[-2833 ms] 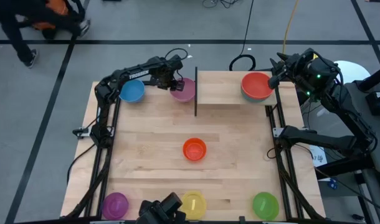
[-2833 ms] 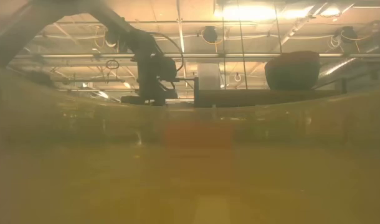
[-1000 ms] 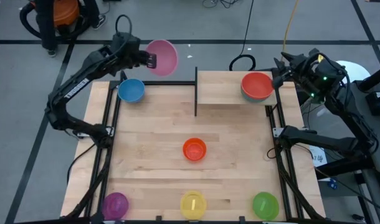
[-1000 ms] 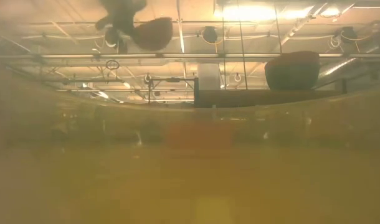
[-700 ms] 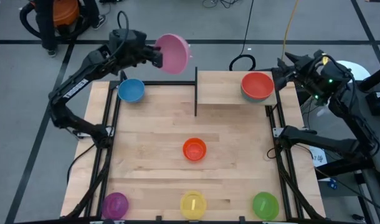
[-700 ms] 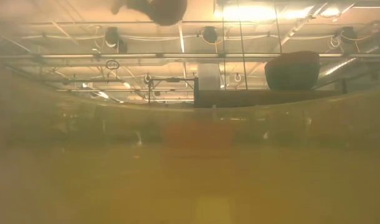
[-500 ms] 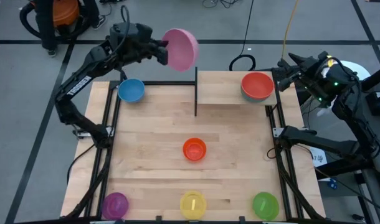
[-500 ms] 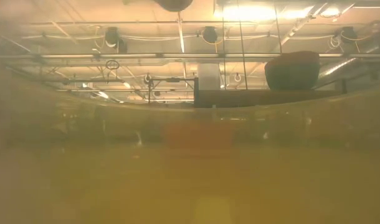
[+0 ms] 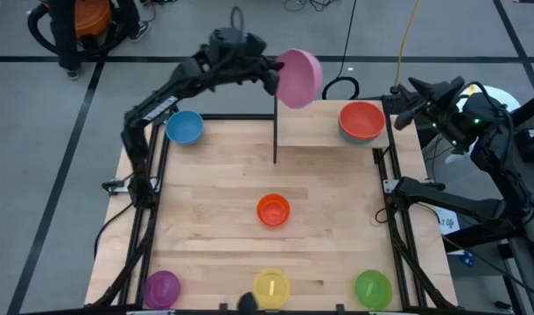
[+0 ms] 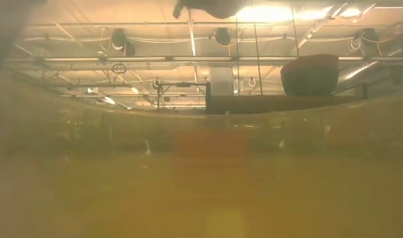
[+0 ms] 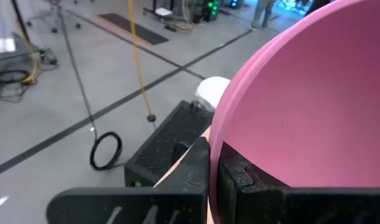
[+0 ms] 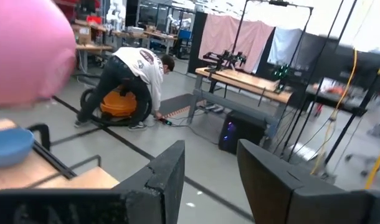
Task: Place and stack bowls onto a shelf
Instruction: Stack the pink bowl inside the orange bowl on the shelf
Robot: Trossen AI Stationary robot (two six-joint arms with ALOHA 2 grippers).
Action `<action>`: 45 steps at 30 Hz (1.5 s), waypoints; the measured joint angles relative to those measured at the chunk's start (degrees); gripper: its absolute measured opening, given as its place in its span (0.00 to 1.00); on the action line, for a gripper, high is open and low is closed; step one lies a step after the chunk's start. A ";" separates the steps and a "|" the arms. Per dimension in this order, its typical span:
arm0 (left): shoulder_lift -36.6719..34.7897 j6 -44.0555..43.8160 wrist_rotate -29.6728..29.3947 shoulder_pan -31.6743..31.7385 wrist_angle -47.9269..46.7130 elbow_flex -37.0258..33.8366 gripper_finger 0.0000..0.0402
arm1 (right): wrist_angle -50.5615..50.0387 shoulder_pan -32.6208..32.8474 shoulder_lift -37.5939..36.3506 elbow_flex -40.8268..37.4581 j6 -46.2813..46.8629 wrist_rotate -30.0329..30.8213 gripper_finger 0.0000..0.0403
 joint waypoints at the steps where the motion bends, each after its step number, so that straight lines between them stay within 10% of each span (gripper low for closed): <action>1: 0.95 0.21 0.04 -0.29 1.55 0.16 0.01 | 0.03 0.00 0.02 0.00 1.73 0.00 0.35; 11: 8.62 2.11 -2.18 -2.48 19.62 0.31 0.01 | 0.31 0.00 0.77 0.00 4.49 -1.06 0.35; 21: 12.25 9.64 -11.92 -4.94 31.62 0.31 0.01 | 1.96 0.01 5.74 -0.05 -1.68 -16.39 0.35; 45: 12.47 14.33 -23.18 -4.35 36.98 -0.16 0.01 | 40.06 2.03 14.13 -15.58 0.13 -16.06 0.35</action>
